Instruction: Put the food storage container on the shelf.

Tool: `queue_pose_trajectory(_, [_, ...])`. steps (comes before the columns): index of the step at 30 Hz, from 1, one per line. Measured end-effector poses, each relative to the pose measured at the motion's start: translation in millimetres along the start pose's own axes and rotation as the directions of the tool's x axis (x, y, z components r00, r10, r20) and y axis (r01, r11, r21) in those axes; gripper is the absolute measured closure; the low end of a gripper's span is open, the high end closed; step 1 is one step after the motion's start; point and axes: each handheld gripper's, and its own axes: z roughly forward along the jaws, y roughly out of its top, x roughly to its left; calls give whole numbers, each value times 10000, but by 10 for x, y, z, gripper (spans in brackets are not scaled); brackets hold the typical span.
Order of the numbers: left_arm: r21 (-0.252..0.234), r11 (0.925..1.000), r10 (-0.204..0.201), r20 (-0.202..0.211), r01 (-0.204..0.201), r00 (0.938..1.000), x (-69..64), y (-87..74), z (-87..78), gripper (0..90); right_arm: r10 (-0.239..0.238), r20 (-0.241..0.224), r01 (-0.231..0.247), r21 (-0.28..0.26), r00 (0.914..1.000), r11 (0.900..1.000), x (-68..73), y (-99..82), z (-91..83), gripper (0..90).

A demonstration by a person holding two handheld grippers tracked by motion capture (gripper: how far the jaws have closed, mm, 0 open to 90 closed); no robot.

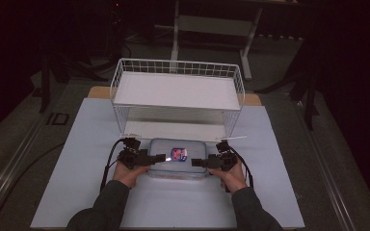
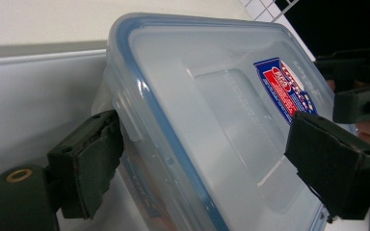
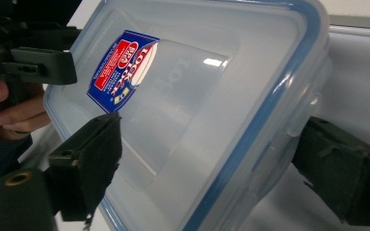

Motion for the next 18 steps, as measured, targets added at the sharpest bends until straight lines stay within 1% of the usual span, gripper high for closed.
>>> queue_pose_trajectory(1, [29,9998,-181,36,181,9998,5,-1,-1,131,-6,-11,6,-54,10000,10000,-5,-3,-9,140])
queue_pose_trajectory(2, [29,9998,-181,36,181,9998,5,-1,-1,134,-6,-11,6,-54,10000,10000,-5,-3,-9,140])
queue_pose_trajectory(4, [44,9995,-328,70,328,9994,8,-4,-11,150,224,-113,-225,-138,9997,9997,-27,-12,-35,177])
queue_pose_trajectory(5, [37,9992,-406,90,406,9991,11,-6,-17,150,224,-113,-225,-138,9997,9997,-27,-12,-35,177])
queue_pose_trajectory(6, [82,9989,-464,110,463,9989,18,-9,-31,163,332,-172,-335,-157,9993,9993,-37,-17,-41,189])
queue_pose_trajectory(7, [23,9982,-602,159,602,9981,27,-20,-65,203,523,-282,-529,-186,9982,9984,-53,-31,-50,204])
queue_pose_trajectory(8, [23,9982,-602,159,602,9981,27,-20,-65,224,606,-340,-613,-203,9976,9979,-58,-41,-58,211])
queue_pose_trajectory(9, [-15,9982,-593,253,593,9979,26,-36,-103,247,661,-393,-670,-222,9970,9975,-64,-52,-69,224])
queue_pose_trajectory(10, [-15,9982,-593,253,593,9979,26,-36,-103,259,647,-470,-662,-313,9968,9973,-71,-65,-81,241])
queue_pose_trajectory(11, [-19,9984,-571,339,572,9978,29,-48,-142,277,672,-537,-692,-373,9963,9969,-75,-75,-98,264])
queue_pose_trajectory(12, [-19,9984,-571,339,572,9978,29,-48,-142,294,672,-537,-692,-373,9963,9969,-75,-75,-98,264])
queue_pose_trajectory(13, [-105,9985,-534,409,538,9977,27,-63,-182,313,634,-643,-669,-535,9959,9963,-83,-97,-135,304])
queue_pose_trajectory(14, [-105,9985,-534,409,538,9977,27,-63,-182,329,634,-643,-669,-535,9959,9963,-83,-97,-135,304])
queue_pose_trajectory(15, [-263,9984,-481,461,493,9978,19,-87,-221,349,533,-749,-586,-710,9958,9958,-81,-124,-172,340])
queue_pose_trajectory(16, [-263,9984,-481,461,493,9978,19,-87,-221,363,533,-749,-586,-710,9958,9958,-81,-124,-172,340])
queue_pose_trajectory(17, [-312,9982,-487,502,503,9975,13,-100,-243,383,461,-854,-536,-871,9953,9948,-77,-155,-208,376])
queue_pose_trajectory(18, [-429,9976,-518,552,542,9971,8,-116,-264,383,461,-854,-536,-871,9953,9948,-77,-155,-208,376])
